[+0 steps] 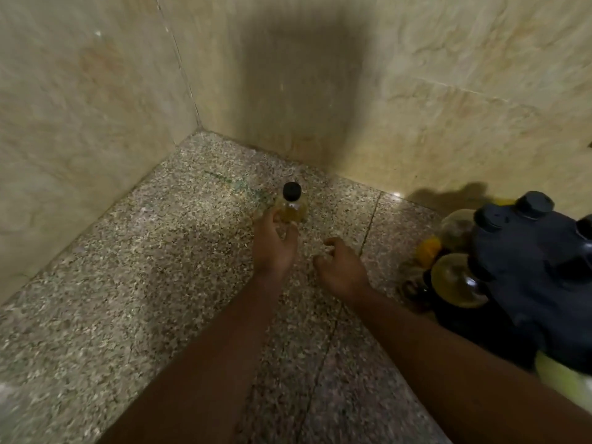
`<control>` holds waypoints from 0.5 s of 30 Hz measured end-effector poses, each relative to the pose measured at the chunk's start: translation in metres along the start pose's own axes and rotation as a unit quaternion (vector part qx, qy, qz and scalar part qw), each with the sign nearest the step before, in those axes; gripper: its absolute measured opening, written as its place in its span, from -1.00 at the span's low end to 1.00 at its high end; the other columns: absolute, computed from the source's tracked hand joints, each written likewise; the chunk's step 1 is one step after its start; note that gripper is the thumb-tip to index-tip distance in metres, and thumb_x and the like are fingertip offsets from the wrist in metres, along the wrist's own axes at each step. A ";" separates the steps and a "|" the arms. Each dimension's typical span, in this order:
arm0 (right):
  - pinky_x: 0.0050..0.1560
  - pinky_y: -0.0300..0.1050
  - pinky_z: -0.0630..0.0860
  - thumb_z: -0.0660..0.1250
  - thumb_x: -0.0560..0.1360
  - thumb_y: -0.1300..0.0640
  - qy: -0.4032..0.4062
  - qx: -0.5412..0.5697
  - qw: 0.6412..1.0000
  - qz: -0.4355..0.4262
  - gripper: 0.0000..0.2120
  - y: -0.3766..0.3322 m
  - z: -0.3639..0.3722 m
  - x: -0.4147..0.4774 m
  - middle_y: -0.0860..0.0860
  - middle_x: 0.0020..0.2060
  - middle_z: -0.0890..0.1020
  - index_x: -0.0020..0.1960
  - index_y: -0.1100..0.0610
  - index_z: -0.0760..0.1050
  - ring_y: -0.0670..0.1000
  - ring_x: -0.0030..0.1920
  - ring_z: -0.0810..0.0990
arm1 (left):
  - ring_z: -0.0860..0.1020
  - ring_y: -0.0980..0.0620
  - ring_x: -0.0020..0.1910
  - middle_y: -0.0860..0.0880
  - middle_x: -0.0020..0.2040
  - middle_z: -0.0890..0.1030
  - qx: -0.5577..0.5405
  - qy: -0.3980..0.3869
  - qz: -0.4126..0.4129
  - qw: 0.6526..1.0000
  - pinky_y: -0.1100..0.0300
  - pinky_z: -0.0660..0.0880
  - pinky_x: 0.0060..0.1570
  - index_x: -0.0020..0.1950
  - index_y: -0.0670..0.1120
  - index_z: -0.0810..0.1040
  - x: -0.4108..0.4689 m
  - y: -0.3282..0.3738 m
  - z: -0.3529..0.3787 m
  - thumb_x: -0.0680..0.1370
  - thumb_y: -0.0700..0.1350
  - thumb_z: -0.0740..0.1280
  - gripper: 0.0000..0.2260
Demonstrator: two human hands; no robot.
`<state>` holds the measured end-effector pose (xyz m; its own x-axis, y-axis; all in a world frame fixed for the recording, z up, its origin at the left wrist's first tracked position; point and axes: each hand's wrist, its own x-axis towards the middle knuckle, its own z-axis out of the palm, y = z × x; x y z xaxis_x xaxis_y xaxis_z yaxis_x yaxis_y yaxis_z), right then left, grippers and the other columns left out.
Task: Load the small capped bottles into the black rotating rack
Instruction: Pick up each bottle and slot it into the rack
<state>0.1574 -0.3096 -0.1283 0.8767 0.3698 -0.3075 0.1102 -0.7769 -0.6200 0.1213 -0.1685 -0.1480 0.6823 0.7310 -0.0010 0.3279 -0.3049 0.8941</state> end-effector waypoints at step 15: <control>0.44 0.53 -0.23 0.19 0.42 -0.53 -0.109 -0.226 0.968 0.019 0.02 -0.015 0.073 0.075 0.10 0.61 -0.34 0.61 -0.17 -0.31 0.31 0.56 -0.39 | 0.41 -0.04 0.37 -0.03 0.36 0.53 0.029 -0.039 0.116 0.992 0.04 0.39 0.37 0.43 -0.04 0.49 0.092 -0.022 0.022 0.52 0.04 0.47 -0.50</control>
<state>0.1875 -0.2331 -0.1951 0.7698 0.3973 -0.4996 0.3169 -0.9173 -0.2413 0.1908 -0.1080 -0.1772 0.7917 0.5880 0.1661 0.1912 -0.4966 0.8466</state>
